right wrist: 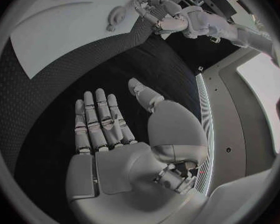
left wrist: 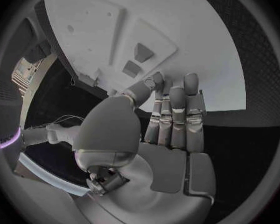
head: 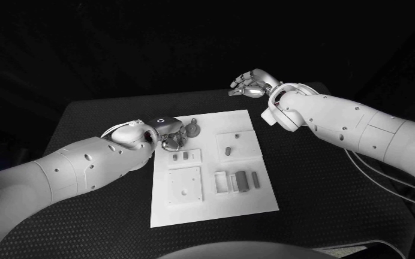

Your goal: Assemble the parts on the task board

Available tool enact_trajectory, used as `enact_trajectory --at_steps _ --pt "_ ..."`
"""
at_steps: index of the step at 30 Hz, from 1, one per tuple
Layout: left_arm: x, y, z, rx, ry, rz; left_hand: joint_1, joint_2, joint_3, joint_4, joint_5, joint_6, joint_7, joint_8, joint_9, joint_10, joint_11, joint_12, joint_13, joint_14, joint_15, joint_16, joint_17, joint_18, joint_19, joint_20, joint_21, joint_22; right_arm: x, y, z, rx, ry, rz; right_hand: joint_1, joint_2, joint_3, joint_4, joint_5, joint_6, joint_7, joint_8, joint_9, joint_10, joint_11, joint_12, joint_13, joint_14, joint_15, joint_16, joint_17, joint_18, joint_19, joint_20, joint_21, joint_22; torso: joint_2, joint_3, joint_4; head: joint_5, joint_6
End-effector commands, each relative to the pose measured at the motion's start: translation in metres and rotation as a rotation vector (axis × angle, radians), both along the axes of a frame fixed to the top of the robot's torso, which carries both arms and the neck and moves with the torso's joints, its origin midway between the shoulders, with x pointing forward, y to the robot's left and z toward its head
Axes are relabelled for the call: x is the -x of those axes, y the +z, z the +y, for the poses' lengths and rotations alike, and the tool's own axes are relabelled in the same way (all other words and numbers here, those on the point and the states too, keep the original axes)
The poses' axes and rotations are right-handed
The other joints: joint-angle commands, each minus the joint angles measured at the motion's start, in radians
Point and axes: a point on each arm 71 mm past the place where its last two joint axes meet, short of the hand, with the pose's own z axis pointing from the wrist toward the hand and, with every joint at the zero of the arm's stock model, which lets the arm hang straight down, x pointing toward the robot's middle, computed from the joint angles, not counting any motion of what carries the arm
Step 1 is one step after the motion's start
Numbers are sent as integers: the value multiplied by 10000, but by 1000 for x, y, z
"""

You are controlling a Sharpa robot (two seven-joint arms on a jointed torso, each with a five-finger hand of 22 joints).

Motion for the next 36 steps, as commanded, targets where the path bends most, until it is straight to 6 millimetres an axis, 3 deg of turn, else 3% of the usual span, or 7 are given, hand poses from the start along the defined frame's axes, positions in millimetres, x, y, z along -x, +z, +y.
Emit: enact_trajectory --at_steps 1,16,36 --pt "5 -9 -2 -264 -164 321 16 87 83 -4 36 56 15 36 3 67 11 2 3 37 -48 61 13 216 -4 -66 51 249 1 0 1 -10 155 55 -80 -21 -49 31 4 -61 255 36 -15 41 2 -68 -13 83 -9 -58 -13 80 55 -11 -59 12 -2 -1 2 -4 -1" --pt "8 -3 -6 532 -607 -326 -18 66 89 2 36 88 1 61 8 124 -10 13 25 89 -69 95 27 214 13 -79 85 242 1 -1 1 -25 161 80 -95 -20 -57 48 4 -66 257 39 -25 47 3 -69 -39 84 -8 -64 -22 81 56 -6 -73 20 3 -12 26 -20 -2" --pt "8 -6 -2 340 -565 -114 -48 15 108 5 -24 28 28 41 -23 63 30 -64 36 -61 -28 31 20 166 -159 -49 37 224 0 -1 1 -17 133 107 -108 -22 -64 67 4 -78 260 39 -39 54 2 -70 -70 76 -2 -76 -36 83 51 -2 -93 30 -2 -2 6 -16 -24"
